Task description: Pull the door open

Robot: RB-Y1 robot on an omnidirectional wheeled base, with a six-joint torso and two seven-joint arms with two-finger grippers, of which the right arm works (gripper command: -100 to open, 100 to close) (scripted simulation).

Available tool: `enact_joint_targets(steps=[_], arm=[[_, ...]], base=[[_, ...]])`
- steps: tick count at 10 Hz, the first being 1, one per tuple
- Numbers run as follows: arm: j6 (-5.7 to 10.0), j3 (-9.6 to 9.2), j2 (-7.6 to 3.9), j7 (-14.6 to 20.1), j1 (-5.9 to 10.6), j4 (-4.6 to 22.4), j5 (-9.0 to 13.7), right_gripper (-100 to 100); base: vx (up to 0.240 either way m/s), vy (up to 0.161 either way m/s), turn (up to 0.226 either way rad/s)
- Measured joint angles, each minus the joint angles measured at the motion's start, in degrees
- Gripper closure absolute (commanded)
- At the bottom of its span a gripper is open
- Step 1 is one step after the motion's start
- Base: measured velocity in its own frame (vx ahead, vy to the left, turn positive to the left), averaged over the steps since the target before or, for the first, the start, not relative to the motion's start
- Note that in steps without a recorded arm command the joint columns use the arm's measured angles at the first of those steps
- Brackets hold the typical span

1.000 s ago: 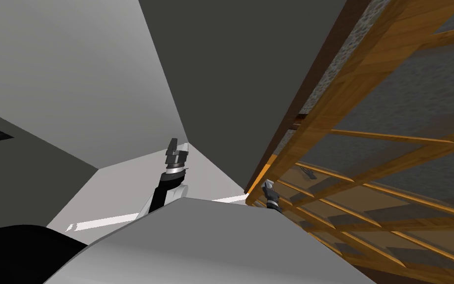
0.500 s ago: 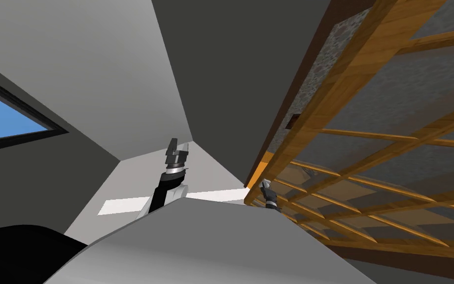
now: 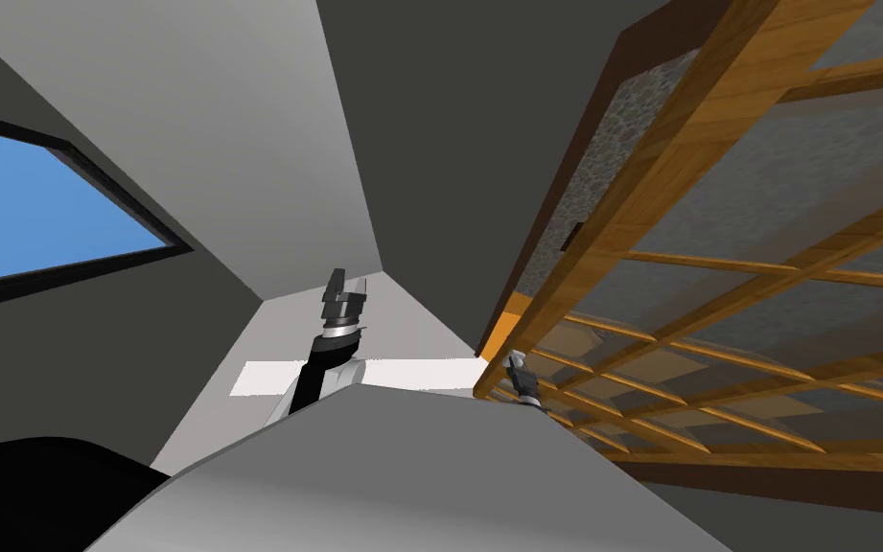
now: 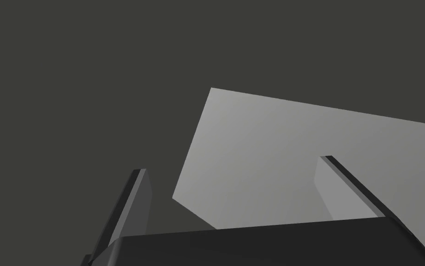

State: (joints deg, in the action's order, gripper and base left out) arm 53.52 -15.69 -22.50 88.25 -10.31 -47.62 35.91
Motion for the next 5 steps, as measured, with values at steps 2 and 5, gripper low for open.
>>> enact_joint_targets(steps=[2, 5], arm=[[0.74, -1.59, -1.24, 1.3, -1.02, -0.8, -0.8, 100], [1.54, -2.95, -2.18, 2.6, -1.98, -0.8, -1.5, 100]], base=[[-0.245, -0.012, 0.091], [-0.172, -0.026, 0.096]])
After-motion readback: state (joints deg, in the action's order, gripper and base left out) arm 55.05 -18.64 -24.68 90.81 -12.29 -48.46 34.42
